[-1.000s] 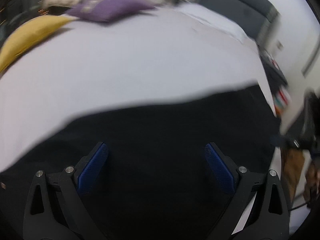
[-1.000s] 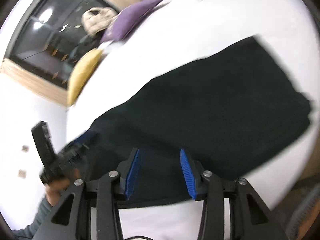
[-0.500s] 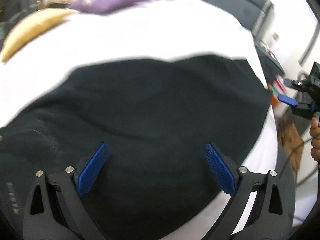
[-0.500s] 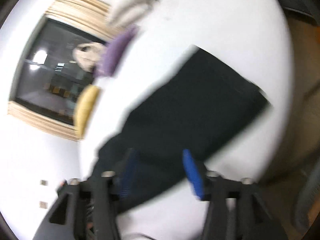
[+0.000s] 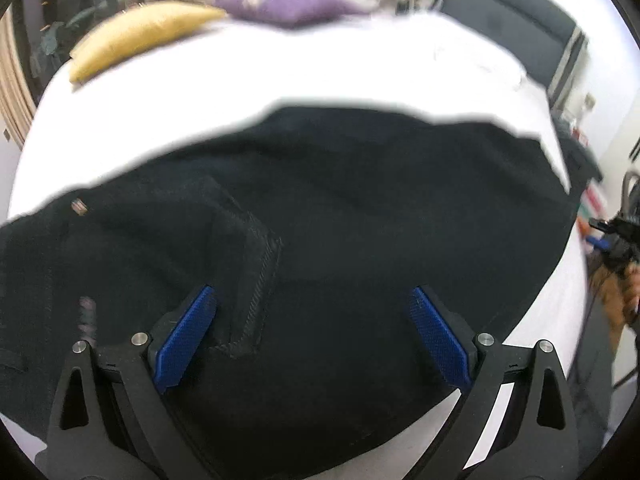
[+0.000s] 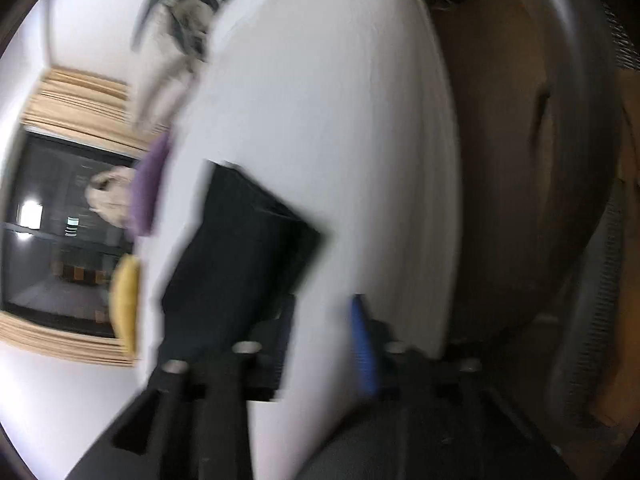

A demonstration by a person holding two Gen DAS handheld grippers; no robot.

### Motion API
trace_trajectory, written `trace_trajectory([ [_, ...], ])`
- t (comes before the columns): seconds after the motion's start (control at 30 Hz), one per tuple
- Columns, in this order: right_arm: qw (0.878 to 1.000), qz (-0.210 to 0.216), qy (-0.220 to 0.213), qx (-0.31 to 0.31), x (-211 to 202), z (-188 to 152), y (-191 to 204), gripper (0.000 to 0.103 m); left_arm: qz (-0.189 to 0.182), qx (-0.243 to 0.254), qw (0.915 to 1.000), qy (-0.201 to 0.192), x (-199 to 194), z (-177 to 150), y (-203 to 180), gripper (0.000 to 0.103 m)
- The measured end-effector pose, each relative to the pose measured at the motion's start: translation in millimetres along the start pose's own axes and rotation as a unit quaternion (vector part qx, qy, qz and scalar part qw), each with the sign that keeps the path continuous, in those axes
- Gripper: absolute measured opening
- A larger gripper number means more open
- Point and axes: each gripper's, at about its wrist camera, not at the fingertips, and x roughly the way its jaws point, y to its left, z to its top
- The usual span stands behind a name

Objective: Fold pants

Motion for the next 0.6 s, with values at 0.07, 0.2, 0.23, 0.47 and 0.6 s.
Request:
trace_trajectory([
  [0.07,0.999,0.029,-0.009,-0.033,5.7,0.2,34.7,0.042,0.020,-0.014,0.9993,-0.029,-21.0,11.0,22.2,0.098],
  [0.2,0.991,0.078,0.007,-0.108,25.2,8.6,84.1,0.067,0.070,-0.067,0.9947,-0.034,-25.3,17.5,74.2,0.098],
  [0.23,0.990,0.065,0.017,-0.124,36.6,11.4,87.2,0.067,0.089,-0.079,0.9927,-0.018,-18.1,12.2,91.5,0.098],
  [0.47,0.958,-0.187,-0.014,-0.215,38.9,0.4,99.3,0.045,0.112,-0.107,0.9879,-0.010,-26.8,-26.5,127.7,0.098],
  [0.6,0.964,-0.189,-0.074,-0.171,-0.4,-5.9,95.6,0.077,0.104,-0.110,0.9875,-0.043,-41.8,-16.8,104.6,0.098],
])
